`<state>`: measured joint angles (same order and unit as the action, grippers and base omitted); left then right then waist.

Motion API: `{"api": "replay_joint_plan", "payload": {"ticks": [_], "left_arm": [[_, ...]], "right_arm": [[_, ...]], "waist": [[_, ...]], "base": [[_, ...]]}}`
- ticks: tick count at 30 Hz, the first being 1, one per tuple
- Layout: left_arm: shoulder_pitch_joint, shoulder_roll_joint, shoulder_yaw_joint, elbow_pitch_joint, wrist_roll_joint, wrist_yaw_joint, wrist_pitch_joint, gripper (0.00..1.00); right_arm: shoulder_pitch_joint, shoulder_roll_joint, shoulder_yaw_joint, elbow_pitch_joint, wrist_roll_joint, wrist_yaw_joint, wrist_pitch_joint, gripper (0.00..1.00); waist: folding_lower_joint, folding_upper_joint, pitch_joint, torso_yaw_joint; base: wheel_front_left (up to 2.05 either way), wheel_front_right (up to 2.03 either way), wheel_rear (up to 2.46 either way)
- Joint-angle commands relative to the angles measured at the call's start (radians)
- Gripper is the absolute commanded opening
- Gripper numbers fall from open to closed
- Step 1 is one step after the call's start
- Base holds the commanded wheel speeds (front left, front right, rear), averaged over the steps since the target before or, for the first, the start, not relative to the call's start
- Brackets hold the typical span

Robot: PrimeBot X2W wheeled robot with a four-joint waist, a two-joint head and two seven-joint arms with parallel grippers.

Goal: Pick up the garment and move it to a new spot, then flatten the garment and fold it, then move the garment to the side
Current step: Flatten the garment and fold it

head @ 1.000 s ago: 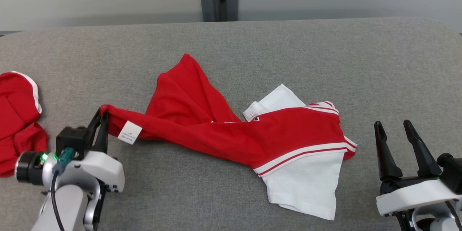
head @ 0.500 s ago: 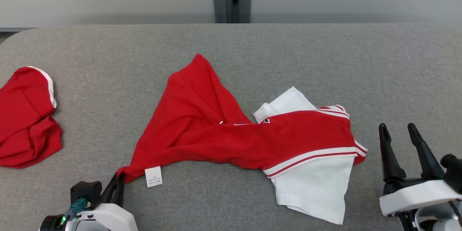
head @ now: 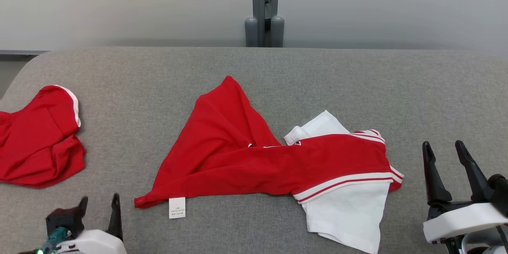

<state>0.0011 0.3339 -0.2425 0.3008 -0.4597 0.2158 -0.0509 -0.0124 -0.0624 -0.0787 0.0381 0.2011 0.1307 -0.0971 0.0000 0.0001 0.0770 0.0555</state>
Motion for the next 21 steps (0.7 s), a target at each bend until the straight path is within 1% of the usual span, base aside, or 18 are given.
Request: {"api": "replay_joint_plan", "payload": {"ticks": [1,3,5,8,12,16,21], "left_arm": [[0.010,0.000,0.009,-0.024,0.002,0.014,-0.015,1.00],[0.009,0.006,0.022,-0.081,0.013,0.032,-0.039,1.00],[-0.007,0.002,0.026,-0.178,0.026,0.050,-0.071,1.00],[-0.022,-0.001,0.015,-0.247,0.043,0.049,-0.095,1.00],[-0.038,0.000,-0.015,-0.282,0.066,0.042,-0.093,1.00],[-0.023,0.004,-0.044,-0.303,0.088,0.056,-0.066,1.00],[0.010,0.007,-0.067,-0.299,0.065,0.021,-0.068,1.00]], "right_arm": [[0.008,-0.003,-0.002,-0.005,-0.004,0.000,-0.004,1.00],[0.012,-0.002,-0.002,-0.009,-0.009,0.000,0.001,1.00],[0.016,-0.001,0.001,-0.009,-0.010,0.000,0.004,1.00],[0.023,0.000,0.004,-0.004,-0.013,0.000,0.008,1.00],[0.029,-0.003,0.008,0.004,-0.015,0.000,0.018,1.00],[0.039,-0.008,0.015,0.007,-0.016,0.000,0.027,1.00],[0.063,-0.006,0.021,0.008,-0.008,0.000,0.035,1.00]], "waist": [[0.0000,-0.0001,-0.006,0.003],[0.0000,-0.0001,-0.010,0.005],[0.0000,-0.0001,-0.016,0.006],[0.0000,-0.0001,-0.032,0.006],[0.0000,-0.0001,-0.054,0.002],[0.0000,-0.0001,-0.071,-0.006],[0.0000,-0.0001,-0.082,-0.005]], "base": [[0.00,0.00,0.00],[0.00,0.00,0.00],[0.00,0.00,0.00],[0.00,0.00,0.00],[0.00,0.00,0.00],[0.00,0.00,0.00],[0.00,0.00,0.00]]}}
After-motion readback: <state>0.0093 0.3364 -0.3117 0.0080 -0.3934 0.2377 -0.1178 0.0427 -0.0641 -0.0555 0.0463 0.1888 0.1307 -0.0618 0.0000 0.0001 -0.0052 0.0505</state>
